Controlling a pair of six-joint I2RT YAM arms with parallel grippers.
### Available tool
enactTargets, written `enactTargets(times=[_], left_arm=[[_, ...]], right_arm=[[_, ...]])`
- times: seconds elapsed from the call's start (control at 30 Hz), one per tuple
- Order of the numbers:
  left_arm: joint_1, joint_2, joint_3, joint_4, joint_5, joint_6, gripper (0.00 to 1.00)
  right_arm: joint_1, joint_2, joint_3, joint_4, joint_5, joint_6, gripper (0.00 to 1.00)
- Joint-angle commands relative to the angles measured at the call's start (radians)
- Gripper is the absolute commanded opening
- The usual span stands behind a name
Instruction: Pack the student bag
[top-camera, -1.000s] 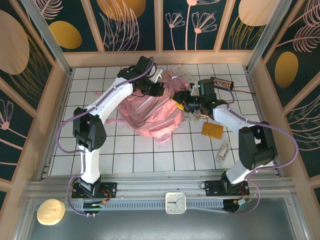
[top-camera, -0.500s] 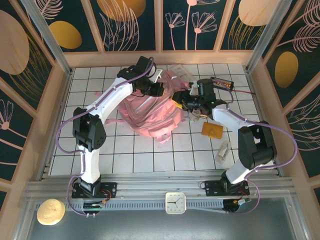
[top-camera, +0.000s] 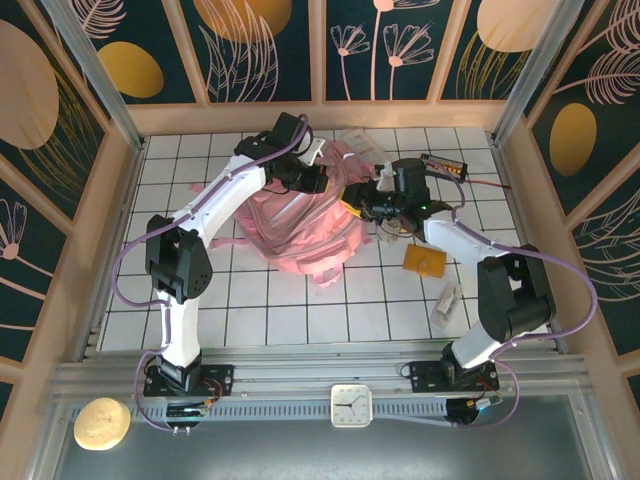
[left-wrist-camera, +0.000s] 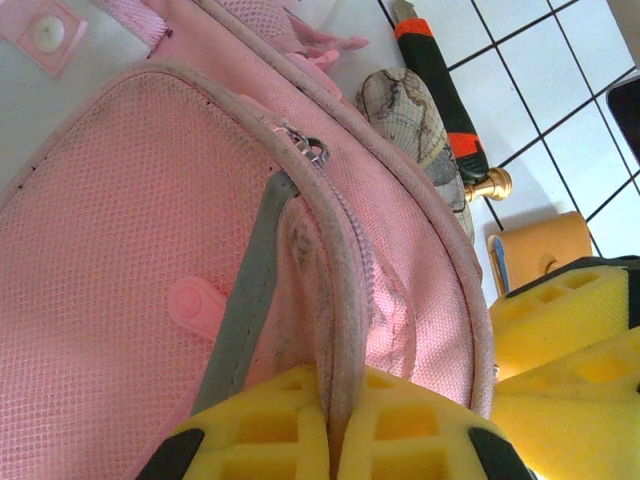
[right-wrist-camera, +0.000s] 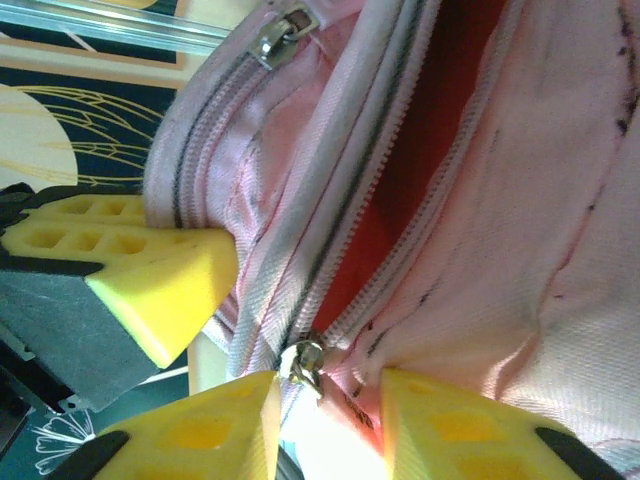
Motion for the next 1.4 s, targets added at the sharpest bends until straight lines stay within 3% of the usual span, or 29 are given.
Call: enactTargets(times=[0.0, 0.17, 0.23, 0.3, 0.37, 0.47, 0.57, 0.73, 1.0, 1.17, 1.27, 1.37], left_arm=[[-0.006, -0.065, 0.02, 0.009, 0.042, -0.013, 0.0], [-0.006, -0.064, 0.018, 0.007, 0.04, -0.014, 0.0], [-0.006, -0.065, 0.019, 0.008, 0.04, -0.016, 0.0], [-0.006, -0.064, 0.019, 0.007, 0.042, -0.018, 0.0], [-0.006, -0.062, 0.02, 0.009, 0.045, -0.02, 0.0], [-0.006, -0.06, 0.023, 0.009, 0.049, -0.023, 0.0], [-0.006, -0.059, 0.023, 0.011, 0.051, -0.026, 0.0], [-0.006, -0.058, 0.024, 0.011, 0.051, -0.028, 0.0], [-0.006, -0.055, 0.027, 0.012, 0.058, -0.029, 0.0], [-0.006, -0.061, 0.027, 0.009, 0.053, -0.027, 0.0], [-0.006, -0.065, 0.024, 0.008, 0.05, -0.026, 0.0], [-0.006, -0.066, 0.024, 0.008, 0.05, -0.028, 0.0]], right_arm=[[0.01, -0.017, -0.004, 0.055, -0.023, 0.01, 0.26], [0.01, -0.011, -0.006, 0.059, -0.024, 0.011, 0.14], [0.011, -0.011, -0.006, 0.049, -0.02, 0.008, 0.14], [0.01, -0.007, 0.001, 0.026, -0.018, -0.003, 0.23], [0.01, -0.003, 0.019, -0.031, 0.006, -0.026, 0.41], [0.011, -0.003, 0.035, -0.083, 0.025, -0.056, 0.46], [0.012, 0.001, 0.035, -0.088, 0.027, -0.057, 0.46], [0.034, 0.033, 0.085, -0.139, 0.039, -0.106, 0.34], [0.086, 0.103, 0.242, -0.347, 0.138, -0.248, 0.35], [0.118, 0.126, 0.292, -0.426, 0.189, -0.304, 0.42], [0.13, 0.128, 0.294, -0.445, 0.202, -0.319, 0.41], [0.135, 0.133, 0.297, -0.457, 0.21, -0.335, 0.33]])
